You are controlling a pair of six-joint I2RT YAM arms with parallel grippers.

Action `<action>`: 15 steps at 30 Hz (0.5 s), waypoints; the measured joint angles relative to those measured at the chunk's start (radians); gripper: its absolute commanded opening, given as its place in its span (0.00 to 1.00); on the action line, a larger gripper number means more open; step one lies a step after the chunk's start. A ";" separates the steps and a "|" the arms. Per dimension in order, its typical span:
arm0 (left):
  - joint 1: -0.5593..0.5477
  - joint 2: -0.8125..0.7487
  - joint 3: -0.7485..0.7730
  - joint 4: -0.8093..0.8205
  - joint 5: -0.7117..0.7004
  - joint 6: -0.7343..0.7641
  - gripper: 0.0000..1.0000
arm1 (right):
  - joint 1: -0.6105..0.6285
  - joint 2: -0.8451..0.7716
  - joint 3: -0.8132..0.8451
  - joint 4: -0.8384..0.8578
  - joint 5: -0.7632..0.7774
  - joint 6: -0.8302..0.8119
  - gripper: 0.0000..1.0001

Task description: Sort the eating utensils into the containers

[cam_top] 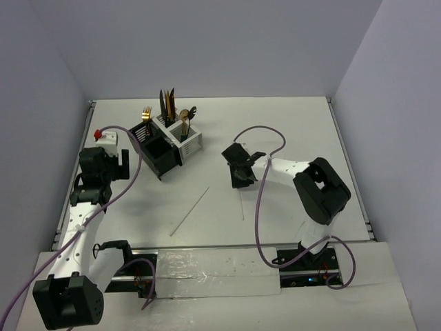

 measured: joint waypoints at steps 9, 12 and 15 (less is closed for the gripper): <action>0.064 -0.042 -0.017 -0.037 -0.024 -0.011 0.90 | 0.084 -0.435 -0.160 0.121 0.222 -0.095 0.00; 0.096 -0.039 -0.021 -0.037 -0.028 -0.013 0.90 | 0.135 -0.580 -0.158 0.329 0.284 -0.170 0.00; 0.118 -0.024 -0.022 -0.037 -0.033 -0.016 0.90 | 0.177 -0.609 -0.136 0.586 0.300 -0.250 0.00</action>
